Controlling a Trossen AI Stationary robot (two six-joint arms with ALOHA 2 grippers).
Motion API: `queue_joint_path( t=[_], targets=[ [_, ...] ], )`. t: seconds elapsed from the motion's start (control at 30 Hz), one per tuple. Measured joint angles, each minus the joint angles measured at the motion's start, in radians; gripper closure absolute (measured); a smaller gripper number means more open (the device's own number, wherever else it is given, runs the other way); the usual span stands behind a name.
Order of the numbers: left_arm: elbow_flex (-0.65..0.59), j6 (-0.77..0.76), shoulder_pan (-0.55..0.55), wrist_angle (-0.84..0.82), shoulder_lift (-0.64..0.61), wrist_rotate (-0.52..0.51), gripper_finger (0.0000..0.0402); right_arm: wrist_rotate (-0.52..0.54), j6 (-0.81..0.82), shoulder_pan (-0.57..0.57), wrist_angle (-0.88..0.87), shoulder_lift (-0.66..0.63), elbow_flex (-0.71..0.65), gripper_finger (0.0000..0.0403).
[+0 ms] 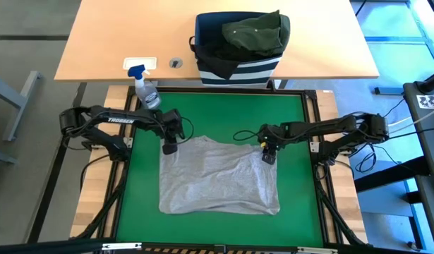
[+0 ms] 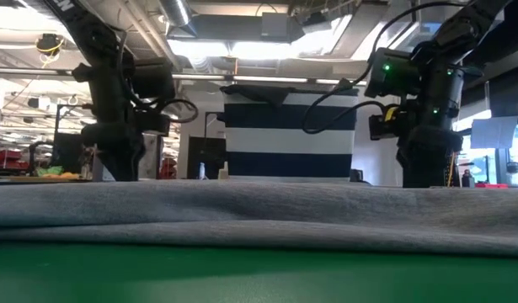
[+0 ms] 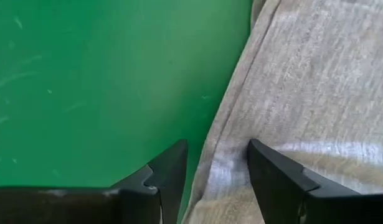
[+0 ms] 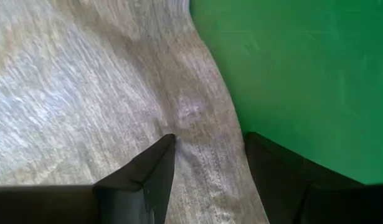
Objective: Fold Laundry from Bin
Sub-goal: Fold the gray shirt
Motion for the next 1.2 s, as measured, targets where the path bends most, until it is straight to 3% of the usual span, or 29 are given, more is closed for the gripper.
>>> queue_joint_path(
  t=[0.17,0.3,0.63,0.93,1.2],
  targets=[
    [0.000,0.037,0.000,0.010,-0.001,0.019,0.0252,0.000,-0.013,0.000,0.003,0.006,0.001,0.0205],
    [0.000,0.081,0.000,0.000,0.005,0.030,0.0285,-0.001,-0.043,0.000,0.001,0.007,0.001,0.0214],
    [0.000,0.079,0.000,-0.013,-0.002,0.029,0.0392,0.002,-0.053,0.000,-0.003,0.003,0.001,0.0307],
    [0.023,0.078,0.000,-0.072,-0.041,0.011,0.0382,-0.028,-0.027,0.001,-0.010,-0.075,-0.002,0.0383],
    [0.026,0.082,0.000,-0.066,-0.044,0.012,0.0396,-0.027,-0.021,0.001,-0.018,-0.086,-0.002,0.0390]
  ],
)
